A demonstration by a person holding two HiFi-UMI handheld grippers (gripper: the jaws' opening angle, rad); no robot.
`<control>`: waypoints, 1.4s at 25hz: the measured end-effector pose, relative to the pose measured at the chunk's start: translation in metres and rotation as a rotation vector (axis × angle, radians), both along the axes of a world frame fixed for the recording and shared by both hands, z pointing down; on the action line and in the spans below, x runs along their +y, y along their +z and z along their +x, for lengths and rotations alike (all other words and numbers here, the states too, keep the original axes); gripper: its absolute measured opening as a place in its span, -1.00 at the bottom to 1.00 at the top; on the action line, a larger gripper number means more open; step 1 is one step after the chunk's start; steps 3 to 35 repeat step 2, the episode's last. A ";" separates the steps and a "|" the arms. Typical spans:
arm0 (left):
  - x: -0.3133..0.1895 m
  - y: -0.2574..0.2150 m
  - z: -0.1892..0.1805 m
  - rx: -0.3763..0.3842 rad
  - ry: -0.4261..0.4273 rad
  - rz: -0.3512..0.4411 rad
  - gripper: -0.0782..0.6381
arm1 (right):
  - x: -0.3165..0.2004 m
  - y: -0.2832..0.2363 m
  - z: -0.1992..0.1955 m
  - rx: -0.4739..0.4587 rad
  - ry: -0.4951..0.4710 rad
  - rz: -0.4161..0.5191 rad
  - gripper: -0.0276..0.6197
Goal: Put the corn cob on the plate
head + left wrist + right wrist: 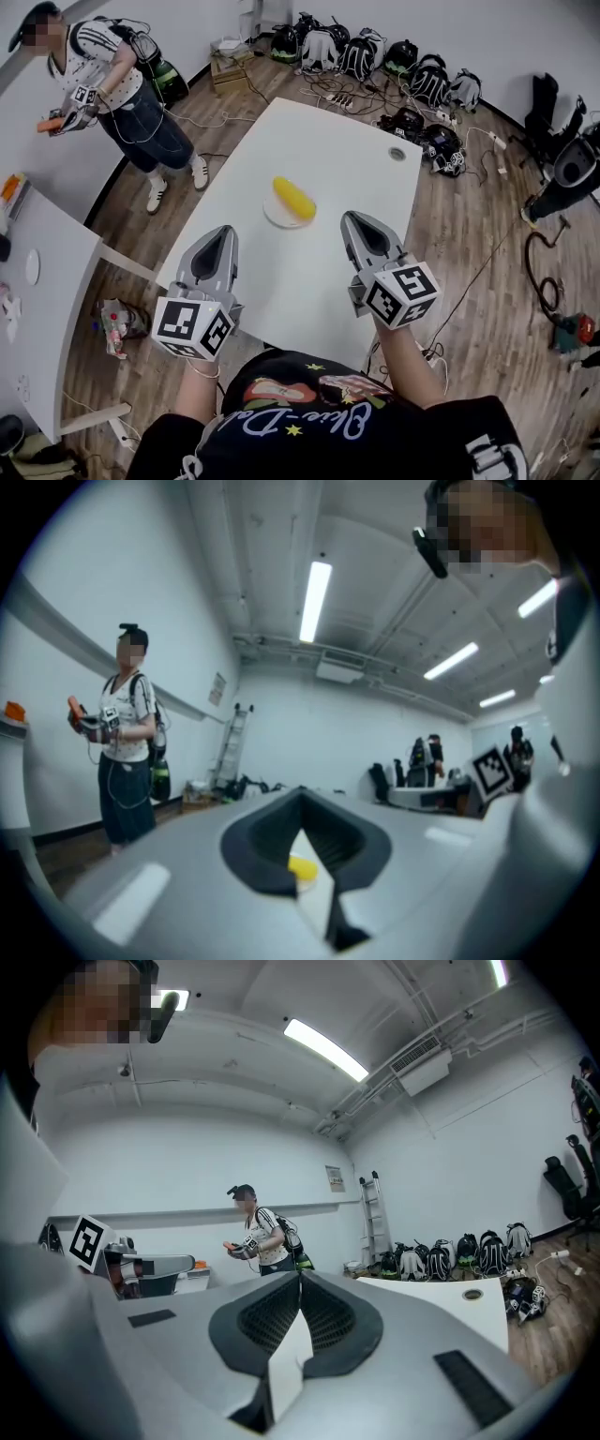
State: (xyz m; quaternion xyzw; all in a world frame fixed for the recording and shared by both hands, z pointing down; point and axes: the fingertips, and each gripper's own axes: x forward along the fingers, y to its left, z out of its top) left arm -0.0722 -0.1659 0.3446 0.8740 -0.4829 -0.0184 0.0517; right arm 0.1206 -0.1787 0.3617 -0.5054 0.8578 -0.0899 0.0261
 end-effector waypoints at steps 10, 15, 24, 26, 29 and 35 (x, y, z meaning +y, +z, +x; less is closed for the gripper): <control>-0.002 0.000 -0.001 -0.001 -0.001 0.000 -0.81 | -0.003 0.000 -0.001 0.003 -0.003 -0.001 -0.85; -0.002 0.000 -0.001 -0.001 -0.001 0.000 -0.81 | -0.003 0.000 -0.001 0.003 -0.003 -0.001 -0.85; -0.002 0.000 -0.001 -0.001 -0.001 0.000 -0.81 | -0.003 0.000 -0.001 0.003 -0.003 -0.001 -0.85; -0.002 0.000 -0.001 -0.001 -0.001 0.000 -0.81 | -0.003 0.000 -0.001 0.003 -0.003 -0.001 -0.85; -0.002 0.000 -0.001 -0.001 -0.001 0.000 -0.81 | -0.003 0.000 -0.001 0.003 -0.003 -0.001 -0.85; -0.002 0.000 -0.001 -0.001 -0.001 0.000 -0.81 | -0.003 0.000 -0.001 0.003 -0.003 -0.001 -0.85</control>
